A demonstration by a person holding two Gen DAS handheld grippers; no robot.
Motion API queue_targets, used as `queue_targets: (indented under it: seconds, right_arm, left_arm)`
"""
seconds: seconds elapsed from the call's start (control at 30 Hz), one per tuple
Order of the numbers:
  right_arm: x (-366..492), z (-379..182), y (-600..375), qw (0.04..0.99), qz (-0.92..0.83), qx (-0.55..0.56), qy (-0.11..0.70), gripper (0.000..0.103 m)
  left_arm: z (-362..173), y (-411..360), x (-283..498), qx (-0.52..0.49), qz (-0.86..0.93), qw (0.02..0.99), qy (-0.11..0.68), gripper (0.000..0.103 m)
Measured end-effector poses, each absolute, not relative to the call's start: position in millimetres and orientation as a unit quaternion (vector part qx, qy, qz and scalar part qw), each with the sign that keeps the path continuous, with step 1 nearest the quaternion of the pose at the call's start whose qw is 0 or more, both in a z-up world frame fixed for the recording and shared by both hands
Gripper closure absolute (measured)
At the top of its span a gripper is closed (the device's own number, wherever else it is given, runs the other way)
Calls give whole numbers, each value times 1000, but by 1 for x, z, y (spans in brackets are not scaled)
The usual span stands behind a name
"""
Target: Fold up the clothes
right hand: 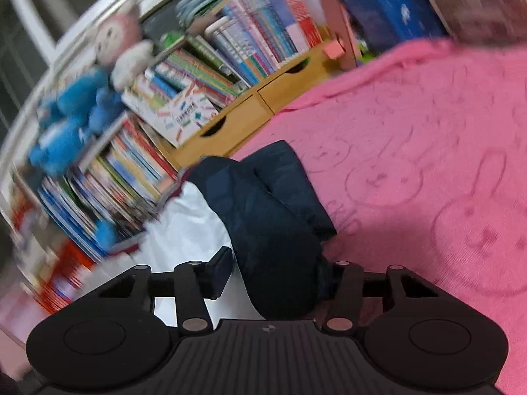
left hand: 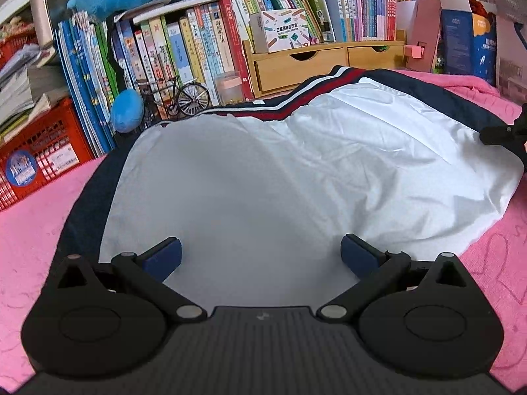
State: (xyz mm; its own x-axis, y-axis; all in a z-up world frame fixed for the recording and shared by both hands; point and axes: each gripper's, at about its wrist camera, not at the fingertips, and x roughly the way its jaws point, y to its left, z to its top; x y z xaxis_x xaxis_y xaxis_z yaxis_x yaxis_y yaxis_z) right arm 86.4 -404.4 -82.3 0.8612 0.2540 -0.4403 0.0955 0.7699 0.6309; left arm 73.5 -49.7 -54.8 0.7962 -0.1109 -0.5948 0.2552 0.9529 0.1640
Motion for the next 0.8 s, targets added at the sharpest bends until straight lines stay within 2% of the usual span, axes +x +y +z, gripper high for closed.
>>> queue_targets:
  seconds: [0.13,0.17,0.2,0.23,0.27,0.3,0.33,0.4,0.5,0.67,0.8]
  right_arm:
    - [76,-70,-394,904,66,350,236,49]
    - [75,-67,-390,910,67,344,222,43]
    - [74,-64,-387,915,66,339,209,32]
    - [72,-61,-383,920,66,333,196,27]
    - [85,-66,-385,911,48,343,223,30]
    - [98,-74,-390,896,28,362,255,53]
    - [104,-77,-391,891,16,367,265,67]
    - [109,-74,-386,894,3,355,275,80]
    - [96,-38,-353,940,8,239,245,84]
    - [80,27,-261,981,63,78,167,84]
    - [77,44,-152,978,158,-39,130,84]
  left_arm:
    - [-55,-46,75,105,-102,939,310,0]
    - [-55,-46,76,103,-103,939,311,0]
    - [-56,-45,76,101,-103,939,312,0]
    - [-56,-45,76,99,-104,939,312,0]
    - [-56,-45,76,98,-104,939,313,0]
    - [-56,-45,75,96,-103,939,312,0]
    - [-55,-44,75,94,-101,940,312,0]
    - [-52,-34,68,91,-91,941,313,0]
    - [-42,8,46,51,-63,954,288,0]
    - [-31,108,11,-59,-8,964,258,0]
    - [-38,161,-5,-106,46,960,257,0]
